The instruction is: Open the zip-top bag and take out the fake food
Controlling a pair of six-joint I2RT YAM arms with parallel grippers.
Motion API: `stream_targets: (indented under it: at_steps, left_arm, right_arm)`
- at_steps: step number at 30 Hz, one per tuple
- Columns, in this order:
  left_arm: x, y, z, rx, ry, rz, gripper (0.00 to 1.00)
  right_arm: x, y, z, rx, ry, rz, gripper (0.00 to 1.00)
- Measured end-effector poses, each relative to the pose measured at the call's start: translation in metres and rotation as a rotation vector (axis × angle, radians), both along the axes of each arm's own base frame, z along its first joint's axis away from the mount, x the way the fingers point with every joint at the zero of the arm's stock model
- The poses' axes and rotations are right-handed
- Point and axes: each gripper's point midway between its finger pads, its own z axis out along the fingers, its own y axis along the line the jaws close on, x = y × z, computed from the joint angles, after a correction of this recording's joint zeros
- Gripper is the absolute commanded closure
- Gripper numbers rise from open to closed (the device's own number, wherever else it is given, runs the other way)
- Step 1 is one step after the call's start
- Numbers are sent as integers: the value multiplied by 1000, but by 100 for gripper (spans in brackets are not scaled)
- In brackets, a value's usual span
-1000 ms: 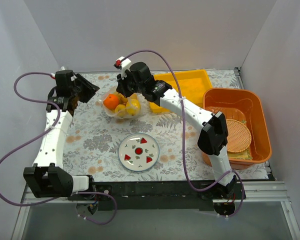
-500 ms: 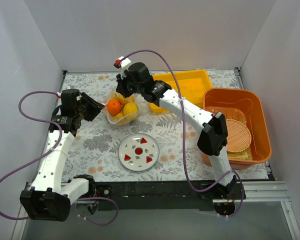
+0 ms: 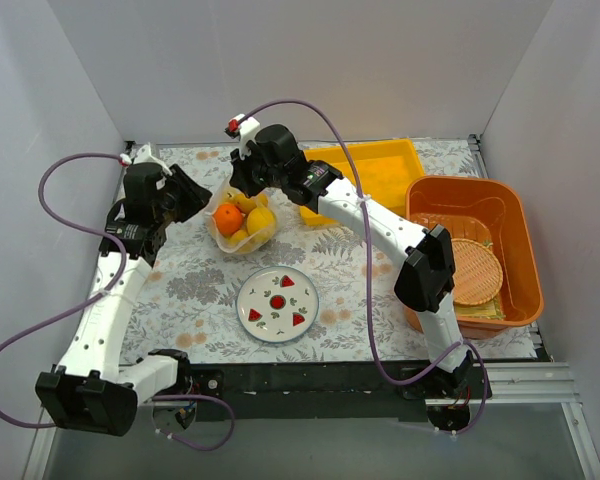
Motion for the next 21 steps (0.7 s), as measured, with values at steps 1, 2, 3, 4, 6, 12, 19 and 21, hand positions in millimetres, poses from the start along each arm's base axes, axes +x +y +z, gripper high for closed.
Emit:
stream_targets:
  at_steps: [1,2,3,4,6,12,19,21]
  left_arm:
    - [-5,2,-4,-15,19,26,73]
    - [-12,5,-8,-27,36,48,74]
    - [-19,7,-13,-43,51,73,74]
    - [-27,9,-18,-57,64,92,74]
    - [-44,11,-31,-90,95,123,75]
    - [-72,6,-76,-197,199,178,77]
    - [-78,-11,-129,-262,344,185,77]
    - [-75,-16,-133,-274,349,181,77]
  right_arm:
    - [0,0,1,1,-1,0,99]
    - [0,0,0,0,0,-1,99]
    - [0,0,0,0,0,-1,99]
    - [0,0,0,0,1,-1,99]
    - [0,0,0,0,0,-3,99]
    - [0,0,0,1,3,-4,99]
    - [0,0,0,1,4,-5,99]
    - [0,0,0,1,4,-5,99]
